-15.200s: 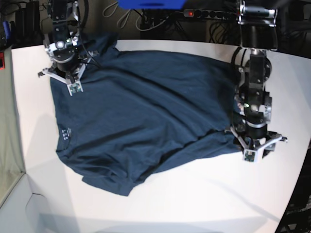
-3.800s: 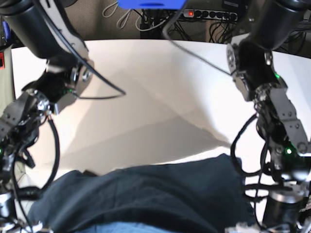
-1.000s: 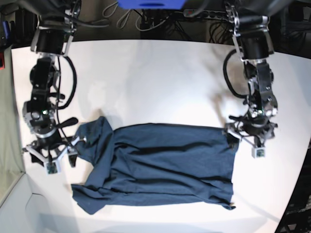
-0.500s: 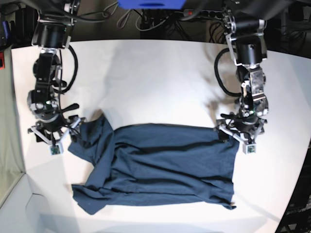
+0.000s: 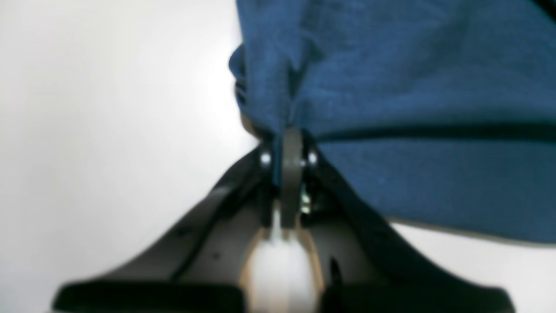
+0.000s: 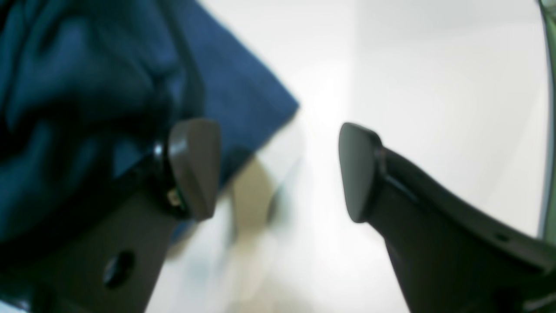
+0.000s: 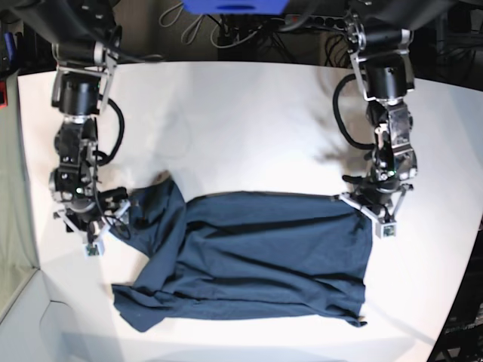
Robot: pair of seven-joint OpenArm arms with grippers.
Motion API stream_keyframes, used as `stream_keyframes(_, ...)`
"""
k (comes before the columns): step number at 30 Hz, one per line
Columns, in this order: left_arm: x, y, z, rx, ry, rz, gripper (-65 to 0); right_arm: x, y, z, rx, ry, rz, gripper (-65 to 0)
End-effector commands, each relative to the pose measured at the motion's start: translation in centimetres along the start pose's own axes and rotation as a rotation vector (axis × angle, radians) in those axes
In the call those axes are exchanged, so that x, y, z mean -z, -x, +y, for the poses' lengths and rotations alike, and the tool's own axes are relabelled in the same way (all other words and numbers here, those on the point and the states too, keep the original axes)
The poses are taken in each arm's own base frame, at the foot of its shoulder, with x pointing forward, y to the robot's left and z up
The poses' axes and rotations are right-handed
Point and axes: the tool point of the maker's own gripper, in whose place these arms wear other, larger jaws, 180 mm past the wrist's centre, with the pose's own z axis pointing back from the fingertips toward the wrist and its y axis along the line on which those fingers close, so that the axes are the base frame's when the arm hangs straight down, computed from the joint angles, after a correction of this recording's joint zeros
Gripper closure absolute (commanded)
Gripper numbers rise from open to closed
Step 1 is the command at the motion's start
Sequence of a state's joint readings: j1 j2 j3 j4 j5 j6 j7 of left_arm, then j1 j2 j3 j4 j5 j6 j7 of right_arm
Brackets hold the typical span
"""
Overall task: Layout the t-shirt on the table in an organized manner, then fold the t-shirt properly
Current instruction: 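Release the shirt and raise both grippers away from it, then grasp the shirt edge with both grippers and drag it away from the robot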
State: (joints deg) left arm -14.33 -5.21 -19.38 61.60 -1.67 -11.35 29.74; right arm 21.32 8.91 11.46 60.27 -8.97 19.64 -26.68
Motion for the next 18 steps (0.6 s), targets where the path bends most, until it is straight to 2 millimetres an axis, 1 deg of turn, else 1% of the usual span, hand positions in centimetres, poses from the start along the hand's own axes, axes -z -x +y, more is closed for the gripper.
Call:
stream_keyframes(1, -0.5, -2.7, 1.1, -0.002, -0.027, -0.075, -0.5, -0.1, -2.0, -0.5, 0.002, 0.009, -0.051, -42.6)
stream_keyframes(3, -1.2, -3.0, 2.3, -0.021, -0.054, -0.096, -0.3, 0.2, -2.3, 1.4, -0.025, -0.024, -0.052, -42.6)
stream_keyframes(5, -1.3, -3.1, 2.8, -0.029, -0.065, -0.102, -0.3, 0.2, -2.5, 2.4, -0.058, -0.043, -0.054, -42.6)
stream_keyframes(7, -1.3, -3.1, 3.0, -0.034, -0.068, -0.101, -0.3, 0.3, -2.7, 3.1, -0.074, -0.055, -0.058, -42.6)
stream_keyframes(10, -1.3, -2.9, 3.0, -0.034, -0.069, -0.098, -0.3, 0.3, -3.4, 4.0, -0.087, -0.073, -0.111, -42.6)
stream_keyframes(12, -1.4, -2.3, 3.2, -0.033, -0.071, -0.086, -0.3, 0.3, -3.2, 4.4, -0.096, -0.082, -0.112, -42.6)
stream_keyframes(15, -1.4, -2.1, 3.2, -0.032, -0.072, -0.088, -0.3, 1.0, -1.6, 4.9, -0.095, -0.098, -0.068, -42.5)
stream_keyframes(18, -1.4, -2.1, 3.2, -0.032, -0.072, -0.088, -0.3, 1.7, 0.9, 5.3, -0.081, -0.114, -0.004, -42.5)
